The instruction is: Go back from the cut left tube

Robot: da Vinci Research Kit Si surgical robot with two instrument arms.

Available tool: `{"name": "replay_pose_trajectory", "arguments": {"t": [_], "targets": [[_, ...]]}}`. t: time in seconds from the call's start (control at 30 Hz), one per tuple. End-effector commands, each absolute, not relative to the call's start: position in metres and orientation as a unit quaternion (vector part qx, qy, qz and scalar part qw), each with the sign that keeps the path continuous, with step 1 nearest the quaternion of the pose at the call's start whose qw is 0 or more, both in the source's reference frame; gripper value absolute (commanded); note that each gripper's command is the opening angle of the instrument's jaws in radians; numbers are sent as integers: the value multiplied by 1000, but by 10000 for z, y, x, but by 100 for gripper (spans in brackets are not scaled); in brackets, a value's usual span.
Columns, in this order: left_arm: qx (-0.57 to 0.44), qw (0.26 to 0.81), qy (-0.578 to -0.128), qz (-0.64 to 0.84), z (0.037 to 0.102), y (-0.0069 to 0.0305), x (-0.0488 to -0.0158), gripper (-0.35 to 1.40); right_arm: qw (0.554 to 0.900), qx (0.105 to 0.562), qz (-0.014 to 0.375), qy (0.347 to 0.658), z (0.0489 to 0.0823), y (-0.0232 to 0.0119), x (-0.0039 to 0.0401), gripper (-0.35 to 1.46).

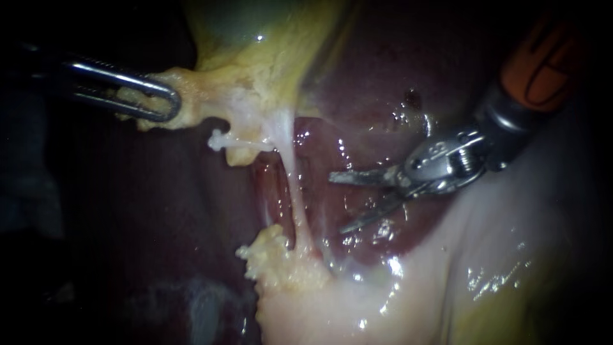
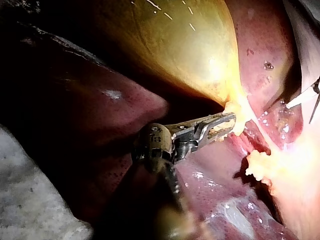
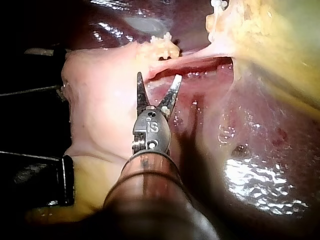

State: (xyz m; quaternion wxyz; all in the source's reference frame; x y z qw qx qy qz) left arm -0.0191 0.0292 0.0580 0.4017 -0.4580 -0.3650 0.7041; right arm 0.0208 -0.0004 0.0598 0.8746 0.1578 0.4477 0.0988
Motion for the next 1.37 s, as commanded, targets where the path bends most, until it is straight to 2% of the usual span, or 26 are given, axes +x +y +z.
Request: {"name": "replay_pose_trajectory", "arguments": {"t": [0.03,0.47,0.73,1.0,1.37], "targets": [[-458,402,-365,704,581,292,-191,-35,874,160,99,448,598,-4,207,145],[-459,404,-359,705,608,300,-198,-35,873,161,101,450,597,-5,197,145],[-455,404,-349,712,650,301,-224,-35,873,161,100,450,597,-5,193,143],[-443,396,-350,724,679,286,-251,-35,873,161,100,450,597,-5,192,143],[-441,394,-350,726,682,285,-251,-35,873,161,101,450,596,-4,192,143]]}}
